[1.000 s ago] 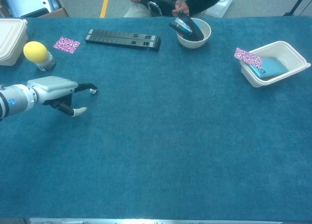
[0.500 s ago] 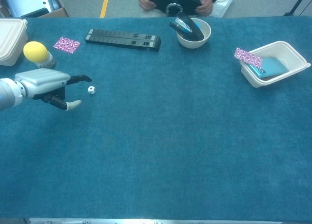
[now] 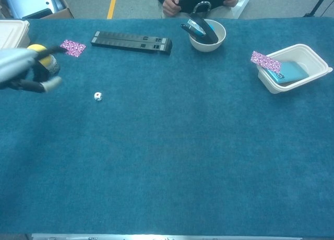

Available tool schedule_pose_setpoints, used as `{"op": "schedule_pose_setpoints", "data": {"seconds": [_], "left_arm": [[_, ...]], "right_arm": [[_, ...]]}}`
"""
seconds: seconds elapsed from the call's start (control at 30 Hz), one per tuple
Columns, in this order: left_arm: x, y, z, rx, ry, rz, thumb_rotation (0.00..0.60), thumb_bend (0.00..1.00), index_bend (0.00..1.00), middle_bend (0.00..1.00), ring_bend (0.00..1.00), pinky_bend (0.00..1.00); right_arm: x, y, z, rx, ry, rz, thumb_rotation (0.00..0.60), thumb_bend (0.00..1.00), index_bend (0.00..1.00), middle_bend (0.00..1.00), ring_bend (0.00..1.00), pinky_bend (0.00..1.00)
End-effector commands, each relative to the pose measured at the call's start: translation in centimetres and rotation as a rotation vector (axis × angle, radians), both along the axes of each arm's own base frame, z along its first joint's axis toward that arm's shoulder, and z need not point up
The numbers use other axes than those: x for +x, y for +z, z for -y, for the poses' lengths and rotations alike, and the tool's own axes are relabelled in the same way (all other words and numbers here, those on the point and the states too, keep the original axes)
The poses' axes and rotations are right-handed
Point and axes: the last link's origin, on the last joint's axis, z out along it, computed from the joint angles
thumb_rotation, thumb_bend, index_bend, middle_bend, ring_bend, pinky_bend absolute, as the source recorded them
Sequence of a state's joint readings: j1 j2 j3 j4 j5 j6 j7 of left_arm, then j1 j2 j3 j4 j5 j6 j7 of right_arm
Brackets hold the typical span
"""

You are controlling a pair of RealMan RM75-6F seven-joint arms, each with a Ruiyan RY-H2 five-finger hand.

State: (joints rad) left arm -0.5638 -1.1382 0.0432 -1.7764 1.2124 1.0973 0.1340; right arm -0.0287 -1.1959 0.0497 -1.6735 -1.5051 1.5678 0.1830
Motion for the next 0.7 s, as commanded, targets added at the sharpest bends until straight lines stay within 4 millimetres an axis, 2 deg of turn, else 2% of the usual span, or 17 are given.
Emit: {"op": "schedule_pose_setpoints", "data": {"seconds": [0.03, 0.13, 0.3, 0.5, 0.7], "left_arm": [[-1.3, 2.4, 1.3, 0.125, 0.005, 0.045, 0.25, 0.4, 0.0, 0.44, 0.39, 0.55], [-2.1, 3.4, 2.3, 0.19, 0.011, 0.061, 0.252, 0.39, 0.0, 0.33, 0.26, 0.38], [-3.8, 5.2, 4.2, 0.311, 0.042, 0.08, 0.255, 0.35, 0.0, 0.2, 0.14, 0.19], [-5.2, 6.7, 6.6, 0.418, 0.065, 0.122, 0.254, 0.34, 0.05, 0.13, 0.05, 0.09], [-5.9, 7.4, 8.6, 0.441, 0.09, 0.126, 0.254, 0.34, 0.05, 0.12, 0.05, 0.09]], "right_arm": [[0.0, 0.2, 0.0, -0.011, -0.001, -0.005, 0.6, 0.29, 0.25, 0.24, 0.04, 0.06], [0.0, 0.3, -0.1, -0.018, -0.004, -0.008, 0.6, 0.29, 0.25, 0.22, 0.02, 0.06], [0.1, 0.3, -0.4, -0.026, -0.006, -0.01, 0.6, 0.29, 0.25, 0.18, 0.0, 0.06], [0.2, 0.7, -0.9, -0.051, -0.01, -0.009, 0.6, 0.29, 0.25, 0.18, 0.0, 0.06], [0.1, 0.7, -1.2, -0.05, -0.015, -0.009, 0.6, 0.29, 0.25, 0.18, 0.0, 0.06]]}}
